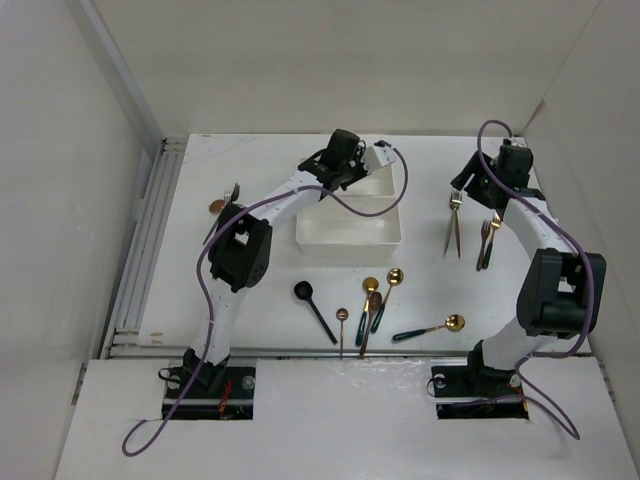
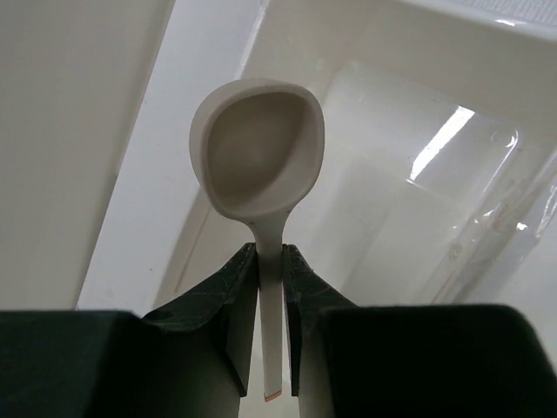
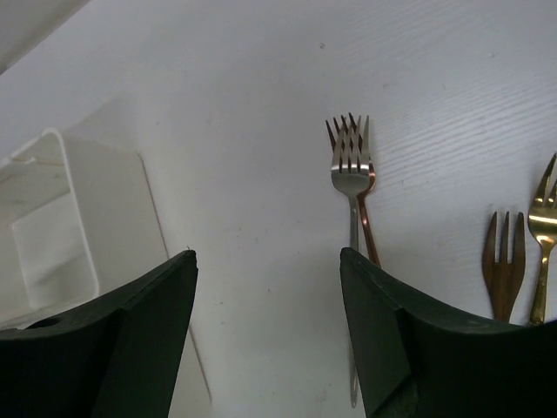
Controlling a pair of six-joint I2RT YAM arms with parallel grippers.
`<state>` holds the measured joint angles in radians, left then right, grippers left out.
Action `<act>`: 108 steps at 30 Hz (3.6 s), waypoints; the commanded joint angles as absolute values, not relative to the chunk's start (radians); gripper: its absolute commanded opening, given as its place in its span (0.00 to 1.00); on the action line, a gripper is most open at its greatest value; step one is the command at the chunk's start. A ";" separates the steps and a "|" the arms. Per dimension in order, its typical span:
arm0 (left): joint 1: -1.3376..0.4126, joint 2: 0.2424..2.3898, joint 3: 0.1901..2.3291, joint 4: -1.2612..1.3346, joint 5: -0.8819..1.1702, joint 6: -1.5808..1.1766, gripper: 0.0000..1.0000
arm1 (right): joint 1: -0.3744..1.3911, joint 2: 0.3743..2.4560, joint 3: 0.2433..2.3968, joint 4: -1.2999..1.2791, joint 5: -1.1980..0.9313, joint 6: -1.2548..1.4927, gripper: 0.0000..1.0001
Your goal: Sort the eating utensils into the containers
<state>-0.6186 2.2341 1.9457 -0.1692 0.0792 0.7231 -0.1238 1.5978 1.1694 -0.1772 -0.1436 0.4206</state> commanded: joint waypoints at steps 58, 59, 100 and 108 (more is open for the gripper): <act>-0.169 1.737 1.686 -0.420 0.143 -0.067 0.56 | -0.316 1.894 1.276 -0.646 0.141 0.408 0.07; -0.169 1.736 1.686 -0.420 0.132 -0.067 0.56 | -0.316 1.894 1.276 -0.646 0.141 0.399 0.00; -0.178 1.529 1.436 -0.373 0.064 -0.107 0.56 | 0.644 1.601 1.278 -0.488 0.209 1.764 0.00; -0.210 1.499 1.396 -0.373 0.035 -0.107 0.56 | 0.644 1.658 1.278 -0.489 0.176 1.782 0.69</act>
